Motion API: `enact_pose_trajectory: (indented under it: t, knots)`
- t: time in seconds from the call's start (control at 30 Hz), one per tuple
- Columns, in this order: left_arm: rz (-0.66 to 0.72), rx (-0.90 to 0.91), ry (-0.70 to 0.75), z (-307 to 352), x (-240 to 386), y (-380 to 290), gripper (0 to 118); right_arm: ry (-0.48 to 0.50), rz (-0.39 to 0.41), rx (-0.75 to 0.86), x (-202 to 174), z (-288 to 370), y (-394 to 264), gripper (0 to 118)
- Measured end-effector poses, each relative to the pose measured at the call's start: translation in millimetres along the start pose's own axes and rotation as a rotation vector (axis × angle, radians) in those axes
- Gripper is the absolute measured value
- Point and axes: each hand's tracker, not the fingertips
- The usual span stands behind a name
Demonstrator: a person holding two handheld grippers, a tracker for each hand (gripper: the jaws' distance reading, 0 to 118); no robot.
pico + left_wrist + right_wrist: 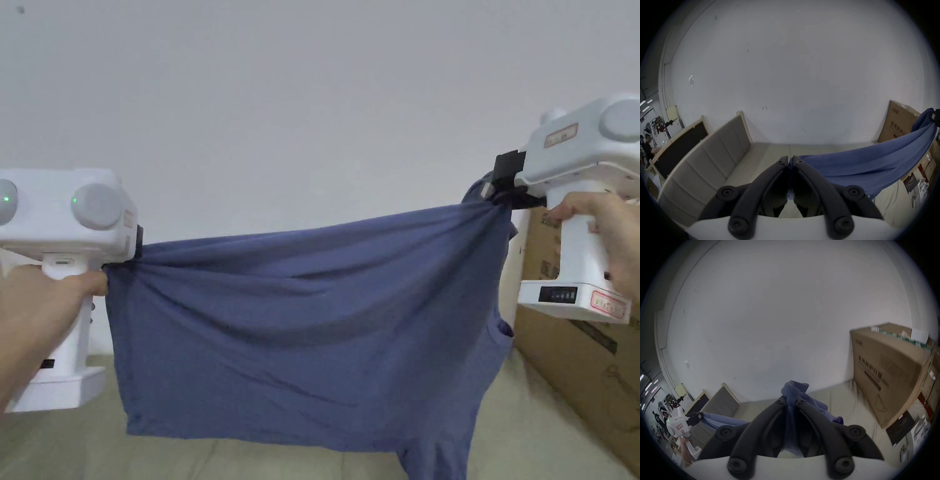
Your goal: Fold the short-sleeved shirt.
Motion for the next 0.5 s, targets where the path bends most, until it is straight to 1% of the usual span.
enact_pose_trajectory:
  t: [0.1,0.13,0.2,0.27,0.3,0.37,0.4,0.43,0.47,0.5]
  knots:
    - [-0.039,-0.111,0.029,-41,11,-60,4,-0.019,-0.038,-0.103,27,-45,-53,7]
    - [-0.073,-0.138,0.046,-52,16,-81,4,-0.025,-0.035,-0.139,35,-57,-73,7]
    - [-0.120,-0.195,0.060,-71,26,-136,4,-0.052,-0.068,-0.228,56,-81,-123,7]
    - [-0.125,-0.281,0.035,-82,31,-185,4,-0.095,-0.086,-0.302,77,-97,-171,7]
    - [-0.104,-0.326,0.028,-85,31,-209,4,-0.110,-0.098,-0.336,85,-98,-196,7]
    - [-0.092,-0.402,0.001,-90,28,-249,4,-0.149,-0.166,-0.400,104,-97,-240,7]
    - [-0.085,-0.441,-0.003,-88,26,-268,4,-0.138,-0.184,-0.437,112,-92,-261,7]
    - [-0.092,-0.474,-0.027,-85,24,-283,4,-0.155,-0.210,-0.461,118,-85,-280,7]
    - [-0.071,-0.482,-0.041,-78,21,-296,4,-0.164,-0.222,-0.483,124,-78,-296,7]
    - [-0.061,-0.484,-0.051,-64,17,-309,4,-0.165,-0.214,-0.497,129,-67,-310,7]
